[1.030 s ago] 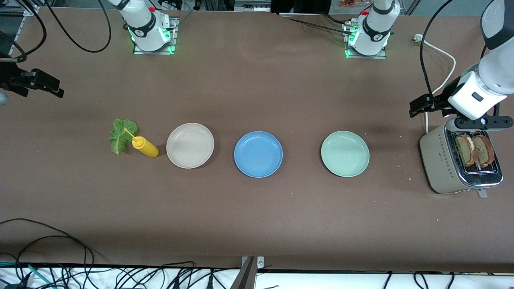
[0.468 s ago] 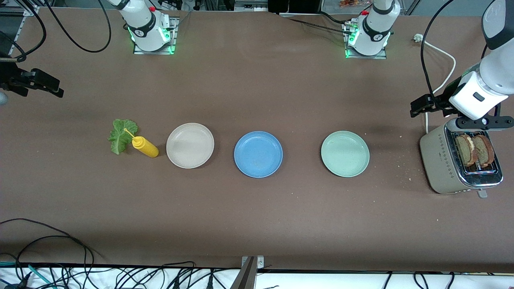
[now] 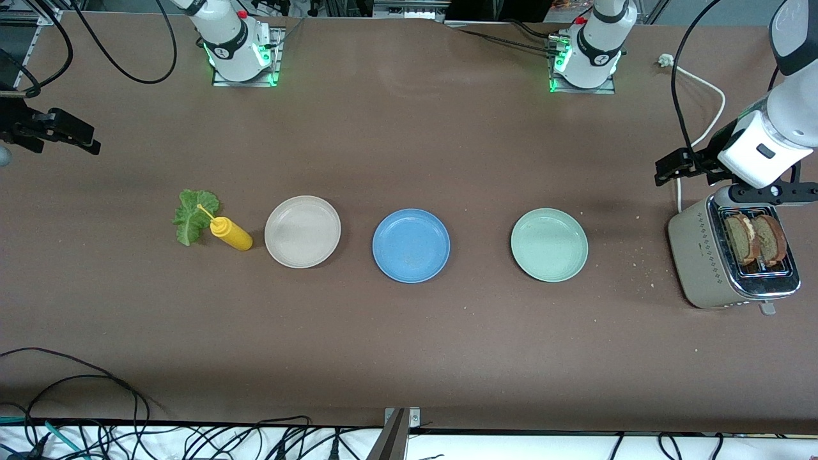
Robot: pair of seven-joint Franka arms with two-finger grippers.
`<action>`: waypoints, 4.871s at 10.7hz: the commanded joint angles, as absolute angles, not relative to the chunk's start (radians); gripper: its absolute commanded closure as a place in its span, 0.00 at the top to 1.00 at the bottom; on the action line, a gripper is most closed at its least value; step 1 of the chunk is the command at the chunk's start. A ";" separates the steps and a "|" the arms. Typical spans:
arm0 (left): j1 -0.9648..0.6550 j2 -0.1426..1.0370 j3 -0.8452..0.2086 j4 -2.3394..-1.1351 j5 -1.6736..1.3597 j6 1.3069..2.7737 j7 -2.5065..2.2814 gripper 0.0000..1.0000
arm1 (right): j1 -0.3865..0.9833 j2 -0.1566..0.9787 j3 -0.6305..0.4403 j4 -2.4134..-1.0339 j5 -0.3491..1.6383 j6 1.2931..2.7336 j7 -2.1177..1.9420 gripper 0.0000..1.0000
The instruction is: Make sandwich in blue plate with both arms
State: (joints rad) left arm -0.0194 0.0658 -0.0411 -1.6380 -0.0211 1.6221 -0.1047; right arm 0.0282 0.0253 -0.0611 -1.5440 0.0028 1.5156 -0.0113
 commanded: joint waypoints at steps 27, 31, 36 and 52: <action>0.224 0.228 -0.034 -1.634 0.066 1.811 0.075 1.00 | 0.026 0.029 -0.060 -1.525 -0.006 1.497 -0.008 1.00; 0.245 0.348 -0.032 -1.632 0.160 1.870 0.077 1.00 | 0.026 0.029 -0.060 -1.525 -0.006 1.497 -0.008 1.00; 0.268 0.397 -0.032 -1.635 0.227 1.873 0.078 0.98 | 0.026 0.029 -0.058 -1.525 -0.006 1.497 -0.008 1.00; 0.253 0.293 -0.109 -1.304 0.143 1.353 0.126 0.00 | 0.026 0.029 -0.058 -1.525 -0.005 1.496 -0.008 1.00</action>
State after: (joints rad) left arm 0.2626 0.3298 -0.0640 -1.3912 0.2019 1.4809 0.1291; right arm 0.0275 0.0267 -0.0619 -1.5429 0.0015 1.5127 -0.0113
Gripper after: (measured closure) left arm 0.907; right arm 0.000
